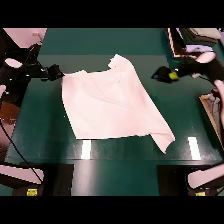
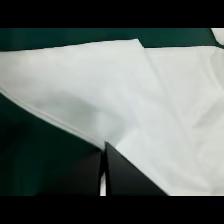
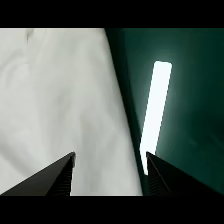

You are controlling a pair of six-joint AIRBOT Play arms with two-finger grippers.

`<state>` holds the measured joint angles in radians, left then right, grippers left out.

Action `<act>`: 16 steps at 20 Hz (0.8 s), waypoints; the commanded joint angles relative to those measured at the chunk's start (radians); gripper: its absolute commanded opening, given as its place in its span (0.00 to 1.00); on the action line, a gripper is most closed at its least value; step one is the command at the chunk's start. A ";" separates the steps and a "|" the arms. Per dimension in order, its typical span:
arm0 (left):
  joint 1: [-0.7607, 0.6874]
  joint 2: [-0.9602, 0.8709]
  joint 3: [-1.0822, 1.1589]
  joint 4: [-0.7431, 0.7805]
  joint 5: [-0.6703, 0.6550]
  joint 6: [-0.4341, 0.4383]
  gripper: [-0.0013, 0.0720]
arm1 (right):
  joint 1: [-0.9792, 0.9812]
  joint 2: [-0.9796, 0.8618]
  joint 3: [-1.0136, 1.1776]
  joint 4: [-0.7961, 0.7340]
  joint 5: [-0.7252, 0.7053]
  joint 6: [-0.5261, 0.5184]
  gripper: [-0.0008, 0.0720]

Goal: Fold the shirts.

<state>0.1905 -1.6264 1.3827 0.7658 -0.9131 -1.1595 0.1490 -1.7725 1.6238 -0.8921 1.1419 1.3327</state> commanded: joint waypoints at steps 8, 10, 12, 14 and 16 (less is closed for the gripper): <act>0.000 0.000 0.002 0.005 -0.044 0.002 0.06 | 0.128 -0.396 0.394 0.090 -0.139 -0.009 0.71; 0.000 0.000 0.002 0.005 -0.039 0.010 0.06 | 0.140 -0.396 0.388 0.089 -0.156 -0.009 0.69; 0.000 0.000 0.002 0.005 -0.040 0.008 0.06 | 0.153 -0.396 0.388 0.095 -0.176 -0.010 0.44; 0.000 0.000 0.002 0.005 -0.048 0.008 0.06 | 0.161 -0.395 0.389 0.116 -0.201 -0.015 0.03; 0.000 0.006 0.003 0.007 -0.072 0.008 0.06 | 0.163 -0.383 0.418 0.098 -0.183 -0.014 0.03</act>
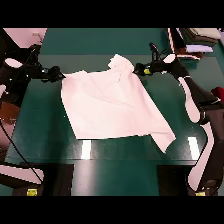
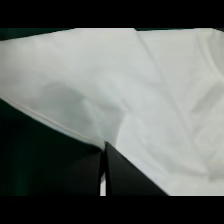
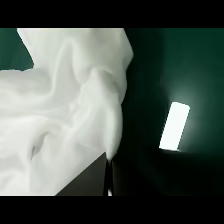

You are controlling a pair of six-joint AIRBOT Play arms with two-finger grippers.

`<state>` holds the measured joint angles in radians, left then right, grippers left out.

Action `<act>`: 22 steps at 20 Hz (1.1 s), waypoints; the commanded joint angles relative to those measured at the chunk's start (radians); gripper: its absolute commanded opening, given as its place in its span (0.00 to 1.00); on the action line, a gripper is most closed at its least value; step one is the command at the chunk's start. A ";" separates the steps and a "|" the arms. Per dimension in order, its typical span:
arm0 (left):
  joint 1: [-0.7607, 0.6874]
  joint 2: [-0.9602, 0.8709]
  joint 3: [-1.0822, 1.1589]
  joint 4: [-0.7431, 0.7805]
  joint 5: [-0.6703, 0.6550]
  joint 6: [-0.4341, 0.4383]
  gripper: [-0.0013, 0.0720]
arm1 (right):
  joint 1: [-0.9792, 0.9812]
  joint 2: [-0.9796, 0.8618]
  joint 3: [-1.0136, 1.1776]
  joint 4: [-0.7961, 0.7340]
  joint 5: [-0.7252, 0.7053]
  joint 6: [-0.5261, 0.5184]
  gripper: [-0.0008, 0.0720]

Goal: Fold the shirts.

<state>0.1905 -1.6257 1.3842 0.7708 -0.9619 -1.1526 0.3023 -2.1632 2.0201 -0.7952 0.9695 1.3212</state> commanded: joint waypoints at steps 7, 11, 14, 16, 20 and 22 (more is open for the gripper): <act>0.000 0.351 0.183 0.109 -0.046 0.060 0.06 | -0.053 0.465 0.035 -0.320 0.127 -0.003 0.03; 0.000 0.588 0.330 0.109 -0.101 0.061 0.06 | -0.068 0.747 0.035 -0.432 0.241 -0.003 0.03; 0.000 0.721 0.422 0.108 -0.159 0.058 0.06 | -0.068 0.904 0.035 -0.462 0.321 -0.003 0.03; 0.000 0.788 0.463 0.105 -0.177 0.026 0.06 | -0.068 0.985 0.035 -0.463 0.357 -0.002 0.03; 0.000 0.860 0.535 0.105 -0.190 -0.027 0.06 | -0.068 1.120 0.035 -0.466 0.365 0.019 0.03; 0.000 0.866 0.545 0.106 -0.208 -0.027 0.06 | -0.068 1.157 0.035 -0.467 0.365 0.041 0.03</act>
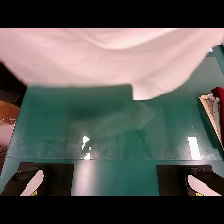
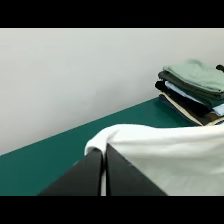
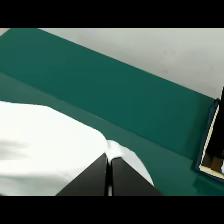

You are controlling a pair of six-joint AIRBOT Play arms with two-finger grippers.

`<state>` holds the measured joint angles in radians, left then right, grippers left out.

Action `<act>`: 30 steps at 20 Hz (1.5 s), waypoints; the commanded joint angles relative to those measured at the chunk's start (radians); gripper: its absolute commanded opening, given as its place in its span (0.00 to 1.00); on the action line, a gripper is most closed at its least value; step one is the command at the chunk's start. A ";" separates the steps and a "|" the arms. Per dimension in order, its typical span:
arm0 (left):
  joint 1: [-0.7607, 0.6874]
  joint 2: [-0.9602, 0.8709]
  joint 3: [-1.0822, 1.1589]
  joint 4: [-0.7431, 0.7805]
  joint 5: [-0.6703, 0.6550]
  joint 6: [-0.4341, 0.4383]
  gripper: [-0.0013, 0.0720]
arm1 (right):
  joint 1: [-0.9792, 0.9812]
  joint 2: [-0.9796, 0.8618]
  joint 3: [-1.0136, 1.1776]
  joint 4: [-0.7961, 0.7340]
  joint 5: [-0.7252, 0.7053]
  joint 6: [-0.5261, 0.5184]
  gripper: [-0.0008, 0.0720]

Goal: Fold the shirts.

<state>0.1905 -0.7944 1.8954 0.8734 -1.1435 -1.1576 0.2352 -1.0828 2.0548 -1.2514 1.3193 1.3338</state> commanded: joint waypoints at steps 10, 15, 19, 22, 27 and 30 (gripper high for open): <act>0.000 -0.300 -0.193 0.018 -0.278 -0.066 0.06 | 0.000 -0.312 -0.069 -0.006 0.212 0.121 0.03; 0.000 -0.522 -0.577 0.032 -0.026 0.012 0.06 | 0.015 -0.518 -0.290 0.002 -0.004 0.120 0.03; 0.000 -0.683 -0.620 0.021 0.175 0.037 0.06 | 0.029 -0.628 -0.330 0.008 -0.204 0.132 0.03; 0.000 -0.705 -0.620 0.013 0.227 0.037 0.27 | 0.028 -0.650 -0.329 0.081 -0.312 0.144 0.06; 0.049 -0.703 -0.510 0.143 -0.032 0.016 0.99 | -0.043 -0.632 -0.256 0.143 -0.137 0.126 0.61; 0.156 -0.636 -0.562 0.152 -0.198 -0.008 0.99 | -0.089 -0.535 -0.329 0.144 0.059 0.050 0.34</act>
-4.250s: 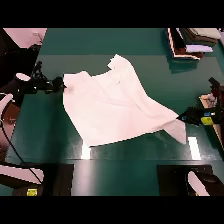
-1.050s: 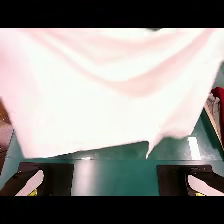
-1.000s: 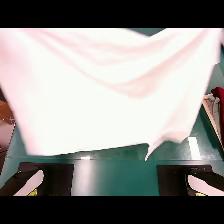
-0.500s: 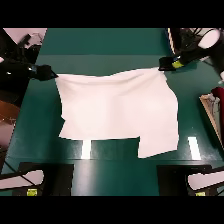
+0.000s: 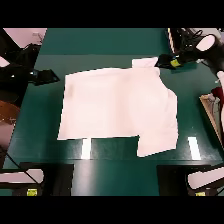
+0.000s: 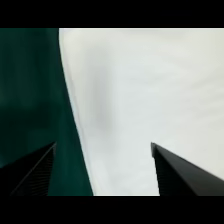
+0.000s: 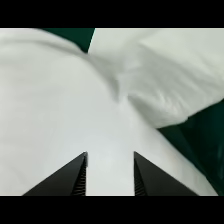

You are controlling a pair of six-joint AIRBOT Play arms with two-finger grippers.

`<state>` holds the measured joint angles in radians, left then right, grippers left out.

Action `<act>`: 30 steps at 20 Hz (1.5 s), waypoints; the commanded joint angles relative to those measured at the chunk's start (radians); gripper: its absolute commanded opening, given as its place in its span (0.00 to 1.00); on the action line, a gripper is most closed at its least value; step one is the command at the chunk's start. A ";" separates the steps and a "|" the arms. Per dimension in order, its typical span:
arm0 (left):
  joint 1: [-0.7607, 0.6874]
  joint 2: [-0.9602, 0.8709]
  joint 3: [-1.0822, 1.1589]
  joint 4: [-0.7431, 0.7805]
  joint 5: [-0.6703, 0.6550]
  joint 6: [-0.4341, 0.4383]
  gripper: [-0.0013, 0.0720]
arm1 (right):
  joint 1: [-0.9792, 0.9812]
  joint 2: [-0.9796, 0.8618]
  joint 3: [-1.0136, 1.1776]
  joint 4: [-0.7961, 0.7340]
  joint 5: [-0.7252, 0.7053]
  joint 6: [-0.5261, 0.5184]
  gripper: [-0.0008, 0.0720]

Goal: Fold the shirts.

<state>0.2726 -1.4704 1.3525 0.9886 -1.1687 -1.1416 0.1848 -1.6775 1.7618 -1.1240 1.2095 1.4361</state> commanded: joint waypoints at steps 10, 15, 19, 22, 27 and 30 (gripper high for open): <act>0.156 0.378 -0.638 0.044 -0.237 -0.038 0.70 | -0.133 0.471 -0.552 0.033 0.168 -0.077 0.34; 0.156 0.378 -0.742 0.044 -0.194 -0.036 0.70 | -0.192 0.616 -0.686 0.033 0.154 -0.096 0.34; 0.156 0.378 -0.799 0.017 -0.146 -0.034 0.70 | -0.256 0.687 -0.710 0.034 0.179 -0.118 0.34; 0.115 0.377 -0.808 0.009 -0.113 -0.029 0.70 | -0.302 0.712 -0.710 0.034 0.199 -0.119 0.34; 0.001 0.378 -0.808 0.010 -0.024 -0.095 0.70 | -0.386 0.743 -0.710 0.033 0.252 -0.121 0.34; 0.001 0.378 -0.808 0.006 -0.024 -0.100 0.22 | -0.454 0.742 -0.711 0.030 0.298 -0.123 0.34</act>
<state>0.2916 -1.0935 0.5446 1.0023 -1.2091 -1.2182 -0.2127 -0.9417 1.0512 -1.0912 1.4631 1.3163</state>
